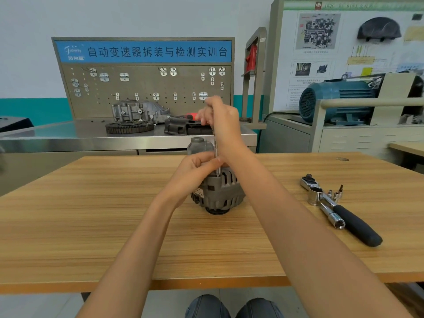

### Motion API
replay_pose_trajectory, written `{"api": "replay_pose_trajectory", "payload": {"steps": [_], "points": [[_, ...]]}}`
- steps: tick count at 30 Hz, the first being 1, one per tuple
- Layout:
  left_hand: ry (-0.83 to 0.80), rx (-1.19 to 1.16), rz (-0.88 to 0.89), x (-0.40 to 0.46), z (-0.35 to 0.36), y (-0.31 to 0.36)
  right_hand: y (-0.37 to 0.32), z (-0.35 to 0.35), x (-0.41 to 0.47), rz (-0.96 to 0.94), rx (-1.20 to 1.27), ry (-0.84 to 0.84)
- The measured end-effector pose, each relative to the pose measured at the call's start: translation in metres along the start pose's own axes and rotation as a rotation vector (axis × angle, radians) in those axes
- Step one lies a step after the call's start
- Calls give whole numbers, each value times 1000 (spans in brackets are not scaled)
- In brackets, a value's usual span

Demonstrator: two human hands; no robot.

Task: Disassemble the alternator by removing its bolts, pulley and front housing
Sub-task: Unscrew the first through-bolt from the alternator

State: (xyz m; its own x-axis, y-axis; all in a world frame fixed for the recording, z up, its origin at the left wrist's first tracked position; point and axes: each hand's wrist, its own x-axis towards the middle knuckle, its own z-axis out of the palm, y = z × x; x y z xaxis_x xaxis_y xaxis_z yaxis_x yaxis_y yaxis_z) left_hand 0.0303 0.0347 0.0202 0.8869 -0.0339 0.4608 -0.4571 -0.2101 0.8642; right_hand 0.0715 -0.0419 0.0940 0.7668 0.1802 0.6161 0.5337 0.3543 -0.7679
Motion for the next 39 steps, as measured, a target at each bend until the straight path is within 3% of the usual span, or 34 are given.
{"api": "replay_pose_trajectory", "payload": {"steps": [5,10,12,15,20,25,32,35,39], "points": [[-2,7,-2,-1,2,2,1,-3,-1,-2,59,47],[13,40,2,-2,0,0,14,10,-12,-412,-308,237],[12,59,-4,-1,1,-1,14,11,-12,-482,-376,266],[15,16,8,0,2,-1,10,9,-7,-341,-267,243],[-21,-19,-3,1,-2,0,6,0,3,-28,-6,55],[-28,1,3,1,-2,0,7,2,1,-54,21,79],[-2,42,11,1,-3,-5,13,12,-9,-354,-213,302],[6,22,15,2,-1,-5,13,12,-7,-325,-215,294],[-1,6,17,2,0,-3,9,7,1,-131,-92,150]]}}
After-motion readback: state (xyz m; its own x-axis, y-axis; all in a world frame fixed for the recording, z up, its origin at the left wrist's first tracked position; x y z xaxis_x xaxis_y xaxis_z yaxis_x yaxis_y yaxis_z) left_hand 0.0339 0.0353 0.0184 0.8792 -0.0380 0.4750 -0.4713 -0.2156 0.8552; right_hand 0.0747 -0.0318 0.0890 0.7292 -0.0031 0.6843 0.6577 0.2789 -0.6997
